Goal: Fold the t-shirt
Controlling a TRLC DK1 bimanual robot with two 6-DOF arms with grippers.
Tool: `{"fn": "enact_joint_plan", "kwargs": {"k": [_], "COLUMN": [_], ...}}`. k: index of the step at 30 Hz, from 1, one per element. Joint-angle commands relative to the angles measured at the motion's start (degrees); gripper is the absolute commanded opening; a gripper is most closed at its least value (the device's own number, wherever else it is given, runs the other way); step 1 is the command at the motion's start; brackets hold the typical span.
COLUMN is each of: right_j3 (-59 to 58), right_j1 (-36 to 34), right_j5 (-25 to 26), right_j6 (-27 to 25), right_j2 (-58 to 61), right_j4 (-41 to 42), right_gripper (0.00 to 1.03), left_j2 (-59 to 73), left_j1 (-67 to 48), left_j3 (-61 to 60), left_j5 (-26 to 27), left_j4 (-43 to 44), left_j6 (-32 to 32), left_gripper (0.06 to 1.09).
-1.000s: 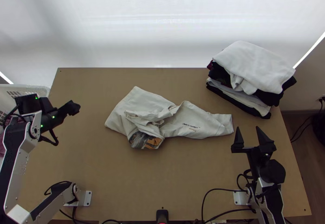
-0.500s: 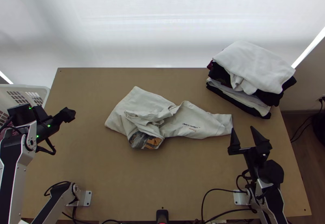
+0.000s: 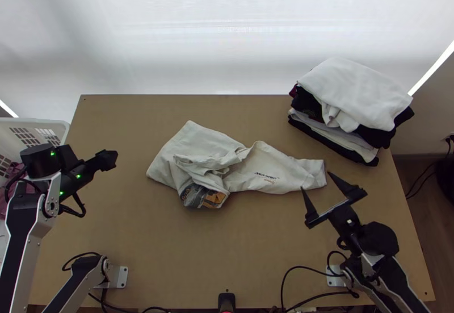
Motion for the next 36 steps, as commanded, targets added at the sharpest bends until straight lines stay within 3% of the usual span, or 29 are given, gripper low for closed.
{"fn": "enact_joint_plan", "kwargs": {"k": [1,4,8,12,15,19,25,31,34,36], "right_j3": [7.35,12.36,20.53,29.94,35.12,42.33,56.13,62.63,63.86,63.69], "right_j1": [5.53,10.98,17.22,22.76,26.27,27.42,28.65,28.21,27.94,27.77], "right_j5": [0.17,0.43,2.19,7.2,7.29,7.2,10.8,10.72,10.72,10.72], "right_j6": [-8.65,-13.49,-15.86,-17.35,-19.64,-15.68,-14.98,-12.96,-12.52,-12.52], "right_j2": [10.08,18.61,31.44,46.21,54.21,63.87,79.52,86.55,88.75,89.36], "right_j4": [1.21,1.21,0.77,0.51,0.16,1.91,-4.59,-4.41,-4.24,-2.22], "right_gripper": [0.99,0.99,0.99,0.99,0.99,0.99,0.99,0.98,0.82,0.64], "left_j2": [-1.42,-2.38,-4.67,-6.25,-7.3,-8.18,-8.8,-8.89,-8.89,-8.97], "left_j1": [-0.38,-0.3,-0.21,0.49,0.58,0.67,1.11,1.11,1.2,1.55], "left_j3": [-1.54,-2.15,-4.09,-5.49,-6.37,-6.64,-6.72,-6.99,-7.25,-7.43], "left_j5": [-0.03,-0.11,-0.11,-0.03,-0.11,-0.11,-0.03,0.06,0.06,0.15], "left_j4": [1.24,1.33,2.04,2.65,2.65,2.65,2.3,2.39,2.39,2.3], "left_j6": [-0.06,0.2,0.47,0.64,0.64,0.73,1.17,1.17,1.17,1.17], "left_gripper": [1.04,1.04,1.04,1.04,1.04,1.04,1.04,1.04,1.04,1.04]}}
